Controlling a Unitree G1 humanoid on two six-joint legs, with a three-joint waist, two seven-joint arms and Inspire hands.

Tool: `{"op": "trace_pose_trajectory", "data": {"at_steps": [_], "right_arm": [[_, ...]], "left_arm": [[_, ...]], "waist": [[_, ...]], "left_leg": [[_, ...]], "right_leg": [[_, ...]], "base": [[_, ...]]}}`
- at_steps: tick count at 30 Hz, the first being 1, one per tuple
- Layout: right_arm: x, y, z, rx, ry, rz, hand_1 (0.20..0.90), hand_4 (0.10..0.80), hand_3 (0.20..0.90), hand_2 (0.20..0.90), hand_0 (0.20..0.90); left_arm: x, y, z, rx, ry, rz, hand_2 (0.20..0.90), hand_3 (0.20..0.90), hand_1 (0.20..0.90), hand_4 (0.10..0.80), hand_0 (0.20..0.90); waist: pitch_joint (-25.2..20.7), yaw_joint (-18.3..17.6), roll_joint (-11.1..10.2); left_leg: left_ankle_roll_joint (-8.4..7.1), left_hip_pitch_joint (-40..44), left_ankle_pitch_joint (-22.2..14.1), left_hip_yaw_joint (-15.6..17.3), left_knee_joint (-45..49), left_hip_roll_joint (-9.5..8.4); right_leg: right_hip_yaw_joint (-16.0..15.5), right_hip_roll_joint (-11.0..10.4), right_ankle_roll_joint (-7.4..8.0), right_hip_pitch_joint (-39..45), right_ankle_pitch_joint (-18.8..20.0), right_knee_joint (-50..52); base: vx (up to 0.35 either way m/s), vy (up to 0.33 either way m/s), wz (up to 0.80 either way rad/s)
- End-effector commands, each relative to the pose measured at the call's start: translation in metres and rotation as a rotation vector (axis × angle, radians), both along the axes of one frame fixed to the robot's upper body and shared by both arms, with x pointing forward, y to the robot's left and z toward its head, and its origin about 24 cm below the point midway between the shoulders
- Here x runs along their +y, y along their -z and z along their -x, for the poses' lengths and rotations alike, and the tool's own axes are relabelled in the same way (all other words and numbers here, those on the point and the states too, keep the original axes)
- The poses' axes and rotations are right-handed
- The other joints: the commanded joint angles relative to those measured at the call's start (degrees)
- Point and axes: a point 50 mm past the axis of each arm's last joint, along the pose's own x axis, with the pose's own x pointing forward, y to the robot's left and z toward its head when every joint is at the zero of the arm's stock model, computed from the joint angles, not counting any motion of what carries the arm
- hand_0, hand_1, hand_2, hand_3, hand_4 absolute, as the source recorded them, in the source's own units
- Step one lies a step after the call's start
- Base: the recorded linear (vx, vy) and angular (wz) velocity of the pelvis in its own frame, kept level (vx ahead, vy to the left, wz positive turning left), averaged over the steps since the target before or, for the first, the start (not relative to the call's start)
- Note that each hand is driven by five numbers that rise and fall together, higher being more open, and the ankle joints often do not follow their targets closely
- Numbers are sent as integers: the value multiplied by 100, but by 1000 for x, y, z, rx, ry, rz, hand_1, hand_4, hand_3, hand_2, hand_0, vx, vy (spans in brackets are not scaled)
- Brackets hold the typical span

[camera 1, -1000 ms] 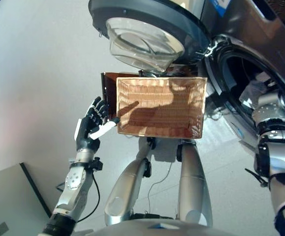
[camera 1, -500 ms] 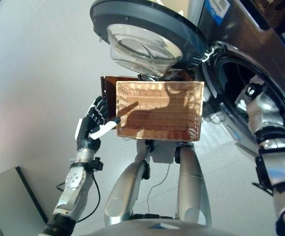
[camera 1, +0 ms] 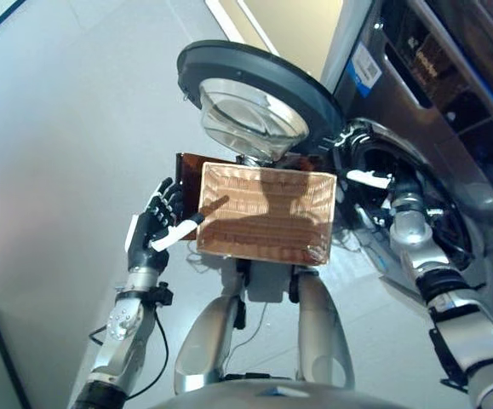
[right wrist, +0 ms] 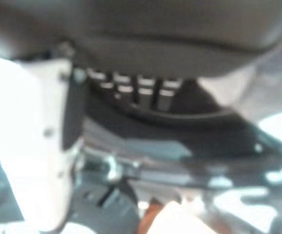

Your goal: Pick up the clothes and place them into the washing machine

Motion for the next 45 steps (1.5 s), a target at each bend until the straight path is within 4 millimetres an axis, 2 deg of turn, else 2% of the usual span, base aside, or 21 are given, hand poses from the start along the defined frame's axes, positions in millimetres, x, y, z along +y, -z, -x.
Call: {"op": "trace_pose_trajectory", "data": {"at_steps": [1,6,10,12,13,16,17,19,20,26,32,38,41,42,45], "right_arm": [[1,-17,-1,-111,-36,52,900,800,900,900,900],[-10,-15,0,-100,44,38,900,800,900,900,900],[-2,-2,4,-96,50,-8,900,800,900,900,900],[0,12,14,-74,54,-29,900,800,900,900,900],[2,26,26,-51,59,-56,900,800,900,900,900],[7,46,42,-4,43,-77,900,800,900,900,900],[7,46,42,-4,43,-77,900,800,900,900,900],[14,63,58,37,13,-118,900,800,900,900,900],[14,63,58,37,13,-118,900,800,900,900,900],[32,95,85,110,-39,-278,900,800,900,900,900],[38,121,111,169,2,-436,900,800,900,900,900],[47,143,135,279,-17,-470,900,800,900,900,900],[48,146,139,309,-23,-450,900,800,900,900,900],[50,154,146,354,-16,-438,900,800,900,900,900],[51,164,157,394,25,-468,900,800,900,900,900]], "left_arm": [[17,-9,17,-80,-43,-50,900,900,900,800,900],[21,-11,18,-84,-53,-58,900,900,900,800,900],[24,-8,18,-75,-91,-41,900,900,900,800,900],[24,-4,19,-59,-108,-33,900,900,900,800,900],[23,1,19,-40,-128,-19,900,900,900,800,900],[25,8,20,-11,-149,-11,900,900,900,800,900],[25,8,20,-10,-149,-11,900,900,900,800,900],[25,15,20,16,-157,3,900,900,900,800,900],[25,15,20,16,-156,3,900,900,900,800,900],[27,34,23,99,-180,37,900,900,900,800,900],[31,50,33,178,-206,58,900,900,900,800,900],[36,70,41,286,-233,38,900,900,900,800,900],[38,74,43,310,-233,12,900,900,900,800,900],[40,84,47,365,-235,-8,900,900,900,800,900],[44,94,51,429,-248,-35,900,900,900,800,900]], "waist": [[-755,107,-71],[-791,133,-54],[-846,120,-91],[-940,95,-143],[-1028,58,-203],[-1136,-14,-289],[-1122,-17,-285],[-1250,-83,-371],[-1242,-84,-369],[-1593,-157,-529],[-1991,-163,-698],[-2343,-158,-843],[-2404,-145,-888],[-2457,-142,-930],[-2536,-127,-986]], "left_leg": [[-130,101,-308,-90,-278,-105],[-122,-5,-253,-101,-278,-131],[-125,-19,-245,-88,-278,-116],[-122,44,-263,-101,-278,-105],[-128,167,-304,-125,-278,-91],[-148,427,-370,-132,-278,-43],[-149,445,-372,-136,-278,-41],[-172,684,-419,-115,-278,-8],[-172,695,-420,-116,-278,-6],[-192,1158,-473,-41,-278,55],[-196,1571,-549,66,-278,91],[-207,1842,-565,128,-278,97],[-204,1889,-561,145,-251,94],[-198,1938,-560,154,-190,92],[-200,1981,-523,169,-69,105]], "right_leg": [[-106,242,129,52,98,-556],[-95,227,125,-58,134,-566],[-72,253,118,-88,148,-585],[-72,275,122,-1,138,-599],[-93,295,138,168,135,-644],[-137,317,161,597,134,-859],[-142,319,161,621,138,-872],[-166,366,180,1065,157,-1167],[-168,368,180,1080,160,-1177],[-139,439,210,1789,197,-1688],[-90,509,222,2336,239,-2061],[-60,537,250,2712,256,-2248],[-47,542,259,2786,274,-2283],[-34,549,261,2851,290,-2272],[-8,573,252,2972,305,-2298]], "base": [[-35,6,-1],[-35,5,-1],[-12,-3,-4],[78,-24,-2],[119,-42,2],[105,-38,1],[118,-39,-5],[105,-38,-7],[73,-25,-5],[103,-20,-12],[94,-23,-14],[34,-20,-5],[-37,-27,-6],[-42,-27,-5],[-53,-27,-5]]}}
